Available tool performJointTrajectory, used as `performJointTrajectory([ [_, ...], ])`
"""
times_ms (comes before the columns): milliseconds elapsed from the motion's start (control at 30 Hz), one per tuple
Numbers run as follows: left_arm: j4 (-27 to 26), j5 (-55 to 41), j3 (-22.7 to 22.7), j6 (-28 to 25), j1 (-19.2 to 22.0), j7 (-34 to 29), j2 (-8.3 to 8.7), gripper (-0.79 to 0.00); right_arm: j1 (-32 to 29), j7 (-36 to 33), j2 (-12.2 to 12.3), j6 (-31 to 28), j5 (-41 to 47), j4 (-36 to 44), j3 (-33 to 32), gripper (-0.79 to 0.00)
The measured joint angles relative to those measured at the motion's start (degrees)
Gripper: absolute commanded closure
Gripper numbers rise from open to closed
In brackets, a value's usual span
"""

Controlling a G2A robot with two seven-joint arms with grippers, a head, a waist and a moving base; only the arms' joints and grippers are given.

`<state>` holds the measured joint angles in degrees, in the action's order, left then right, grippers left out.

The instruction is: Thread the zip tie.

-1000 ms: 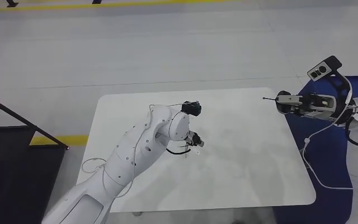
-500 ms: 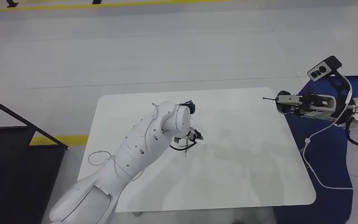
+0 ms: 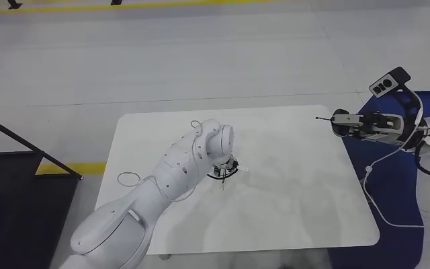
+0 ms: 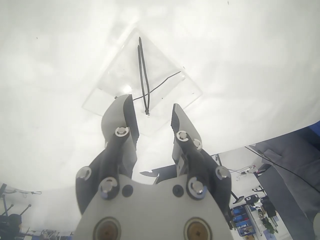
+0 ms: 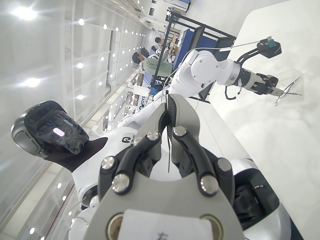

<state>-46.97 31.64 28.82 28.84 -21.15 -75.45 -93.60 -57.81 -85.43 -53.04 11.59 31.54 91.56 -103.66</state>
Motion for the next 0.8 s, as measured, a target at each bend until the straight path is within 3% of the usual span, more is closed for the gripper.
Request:
performJointTrajectory([
  [333,3.0,0.4,-1.4,-1.4,0.0,0.8,-1.65,-0.246,0.0,0.0,0.0,0.0,0.0,0.0,0.0,0.000],
  [500,5.4,0.2,-1.4,-2.9,0.0,3.1,-2.61,-0.185,0.0,0.0,0.0,0.0,0.0,0.0,0.0,0.000],
  [800,11.1,0.1,-1.9,-3.9,0.5,4.8,-4.72,-0.194,0.0,0.0,0.0,0.0,0.0,0.0,0.0,0.000],
])
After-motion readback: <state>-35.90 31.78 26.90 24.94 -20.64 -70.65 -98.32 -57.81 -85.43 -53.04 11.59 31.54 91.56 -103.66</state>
